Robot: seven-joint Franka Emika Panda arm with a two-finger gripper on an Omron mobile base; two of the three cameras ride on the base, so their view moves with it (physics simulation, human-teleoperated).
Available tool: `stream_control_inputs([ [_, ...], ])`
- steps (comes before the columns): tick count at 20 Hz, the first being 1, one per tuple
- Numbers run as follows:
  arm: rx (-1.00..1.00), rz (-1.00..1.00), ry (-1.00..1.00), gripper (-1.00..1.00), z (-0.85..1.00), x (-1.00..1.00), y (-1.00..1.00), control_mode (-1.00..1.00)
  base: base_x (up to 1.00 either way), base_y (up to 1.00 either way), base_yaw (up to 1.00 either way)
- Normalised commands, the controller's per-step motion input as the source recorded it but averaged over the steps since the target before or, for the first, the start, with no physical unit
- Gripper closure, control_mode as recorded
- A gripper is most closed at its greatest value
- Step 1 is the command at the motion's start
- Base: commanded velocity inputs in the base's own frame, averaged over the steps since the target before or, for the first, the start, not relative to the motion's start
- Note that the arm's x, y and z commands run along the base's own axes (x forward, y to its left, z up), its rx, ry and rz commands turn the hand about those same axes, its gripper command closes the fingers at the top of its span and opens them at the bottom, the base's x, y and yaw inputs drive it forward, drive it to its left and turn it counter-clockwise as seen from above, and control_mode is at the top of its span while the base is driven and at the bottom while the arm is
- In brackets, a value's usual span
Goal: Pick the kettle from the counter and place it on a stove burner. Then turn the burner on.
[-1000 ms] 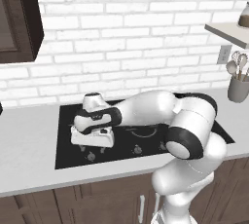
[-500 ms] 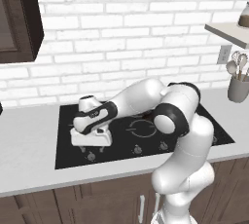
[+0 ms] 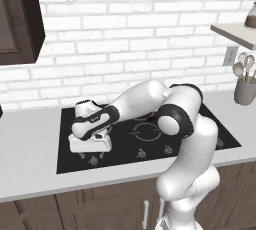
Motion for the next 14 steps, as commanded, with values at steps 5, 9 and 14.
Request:
stream_control_inputs([
  [5,0.0,0.0,0.0,-1.0,-0.16,-0.12,0.0,-1.0,0.0,0.0,0.0],
  [9,0.0,0.0,-0.02,-1.0,-0.06,-0.03,-0.08,-1.0,0.0,0.0,0.0],
  [14,0.0,0.0,0.0,1.0,0.0,0.0,0.0,-1.0,0.0,0.0,0.0],
])
